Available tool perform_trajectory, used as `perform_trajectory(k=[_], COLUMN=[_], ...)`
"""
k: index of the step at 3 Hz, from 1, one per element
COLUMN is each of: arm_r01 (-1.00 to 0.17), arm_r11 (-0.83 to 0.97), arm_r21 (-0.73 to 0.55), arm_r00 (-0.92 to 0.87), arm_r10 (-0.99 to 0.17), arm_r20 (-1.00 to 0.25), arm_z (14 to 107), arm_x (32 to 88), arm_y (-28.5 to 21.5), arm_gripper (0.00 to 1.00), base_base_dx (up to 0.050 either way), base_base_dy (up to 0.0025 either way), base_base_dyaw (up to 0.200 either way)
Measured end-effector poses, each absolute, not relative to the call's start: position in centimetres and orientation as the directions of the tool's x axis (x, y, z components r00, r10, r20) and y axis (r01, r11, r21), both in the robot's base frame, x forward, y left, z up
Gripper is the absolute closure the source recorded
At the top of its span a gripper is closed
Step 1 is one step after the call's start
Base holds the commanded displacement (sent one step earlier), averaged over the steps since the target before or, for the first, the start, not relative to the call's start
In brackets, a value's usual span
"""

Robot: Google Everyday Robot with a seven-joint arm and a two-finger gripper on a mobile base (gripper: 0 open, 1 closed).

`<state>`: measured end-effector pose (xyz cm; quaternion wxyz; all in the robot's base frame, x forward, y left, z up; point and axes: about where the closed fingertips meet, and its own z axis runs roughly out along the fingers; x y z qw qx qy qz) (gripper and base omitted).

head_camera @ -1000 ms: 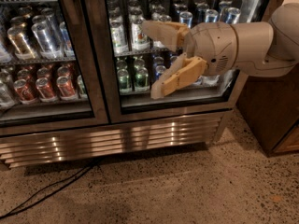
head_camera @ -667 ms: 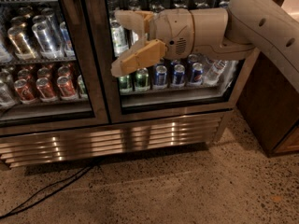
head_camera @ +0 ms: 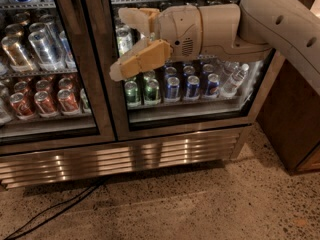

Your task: Open left fridge door

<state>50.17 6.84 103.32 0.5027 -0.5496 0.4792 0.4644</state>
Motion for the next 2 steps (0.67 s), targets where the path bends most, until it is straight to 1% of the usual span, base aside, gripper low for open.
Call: perform_trajectory(k=[1, 2], arm_r01=[-0.994, -0.994], arm_r11=[-0.035, -0.035], arm_r21=[-0.107, -0.107], arm_r00=[0.109, 0.109], arm_r10=[-0.060, -0.060], arm_r20=[-0.992, -0.992], arm_z=[103.32, 103.32], arm_x=[50.17, 50.17], arm_y=[6.84, 6.84], arm_gripper=[0.00, 0.00], base_base_dx=[0.000, 0.050], base_base_dy=[0.00001, 0.00002], base_base_dyaw=[0.198, 0.000])
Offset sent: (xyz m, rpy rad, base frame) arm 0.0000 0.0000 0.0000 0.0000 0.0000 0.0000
